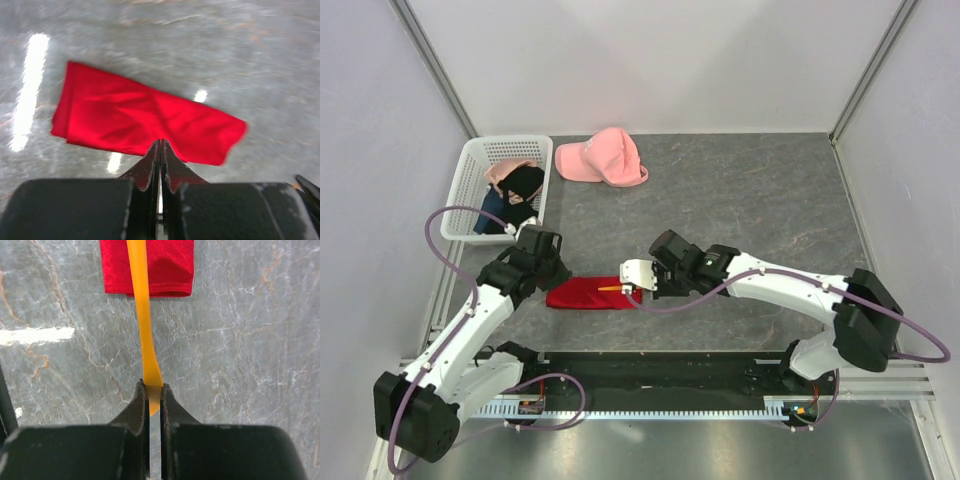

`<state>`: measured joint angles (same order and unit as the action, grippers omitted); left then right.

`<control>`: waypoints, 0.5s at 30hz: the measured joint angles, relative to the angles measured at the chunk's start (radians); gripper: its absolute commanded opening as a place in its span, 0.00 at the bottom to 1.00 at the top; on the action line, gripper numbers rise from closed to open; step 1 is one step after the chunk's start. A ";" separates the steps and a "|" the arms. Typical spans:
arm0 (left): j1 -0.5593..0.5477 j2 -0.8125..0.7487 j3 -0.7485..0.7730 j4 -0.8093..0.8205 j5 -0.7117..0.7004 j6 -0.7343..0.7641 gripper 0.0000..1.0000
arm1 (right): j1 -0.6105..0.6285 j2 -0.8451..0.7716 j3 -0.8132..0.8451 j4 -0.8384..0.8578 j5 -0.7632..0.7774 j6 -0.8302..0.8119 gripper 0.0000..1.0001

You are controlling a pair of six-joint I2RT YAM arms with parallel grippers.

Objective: Fold the napkin into a case and place the utensils inside
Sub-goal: Insert the knife into the folded napkin.

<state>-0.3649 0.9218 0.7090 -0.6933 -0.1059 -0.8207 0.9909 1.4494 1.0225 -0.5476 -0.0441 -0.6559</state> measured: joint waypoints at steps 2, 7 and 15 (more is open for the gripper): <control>0.005 0.022 -0.019 0.000 -0.025 -0.019 0.02 | 0.000 0.046 0.032 -0.018 0.014 0.002 0.00; 0.014 0.070 -0.045 0.008 -0.094 -0.069 0.02 | 0.000 0.173 0.160 -0.086 0.042 0.005 0.00; 0.093 0.127 -0.087 0.034 -0.132 -0.157 0.02 | 0.010 0.327 0.330 -0.205 0.083 0.026 0.00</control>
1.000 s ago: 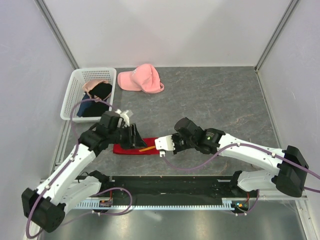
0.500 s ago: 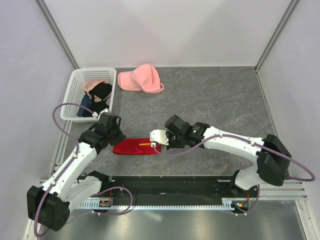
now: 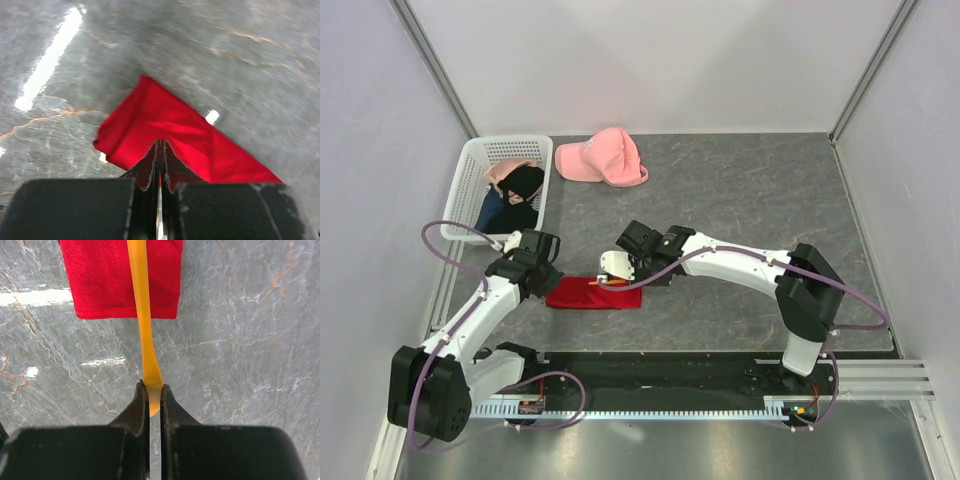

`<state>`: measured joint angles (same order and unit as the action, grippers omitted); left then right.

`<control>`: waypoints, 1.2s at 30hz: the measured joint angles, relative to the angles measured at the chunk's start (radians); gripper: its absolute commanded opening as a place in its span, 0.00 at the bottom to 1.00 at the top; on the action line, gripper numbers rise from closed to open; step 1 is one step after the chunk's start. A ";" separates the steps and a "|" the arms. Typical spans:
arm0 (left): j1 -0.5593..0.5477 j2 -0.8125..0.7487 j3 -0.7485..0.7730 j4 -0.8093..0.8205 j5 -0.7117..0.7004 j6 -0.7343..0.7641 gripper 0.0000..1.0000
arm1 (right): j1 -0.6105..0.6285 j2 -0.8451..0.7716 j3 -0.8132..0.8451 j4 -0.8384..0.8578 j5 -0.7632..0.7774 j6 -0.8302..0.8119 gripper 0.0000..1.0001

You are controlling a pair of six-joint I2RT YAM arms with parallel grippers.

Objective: Fold the napkin into a case and place the utensils inside
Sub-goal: Insert the knife into the folded napkin.

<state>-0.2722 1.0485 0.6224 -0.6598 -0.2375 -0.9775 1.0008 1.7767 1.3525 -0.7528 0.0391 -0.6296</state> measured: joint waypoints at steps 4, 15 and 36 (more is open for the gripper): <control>0.044 0.020 -0.039 0.016 0.014 -0.024 0.02 | 0.011 0.038 0.037 -0.049 0.016 0.025 0.00; 0.068 0.036 -0.085 0.076 0.042 -0.036 0.02 | 0.023 0.237 0.262 -0.212 0.104 0.126 0.00; 0.070 0.022 -0.101 0.101 0.065 -0.036 0.02 | 0.056 0.325 0.357 -0.307 0.161 0.159 0.00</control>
<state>-0.2024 1.0702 0.5217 -0.5587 -0.1722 -1.0134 1.0573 2.1014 1.7092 -1.0603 0.2005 -0.4709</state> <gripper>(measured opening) 0.026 0.042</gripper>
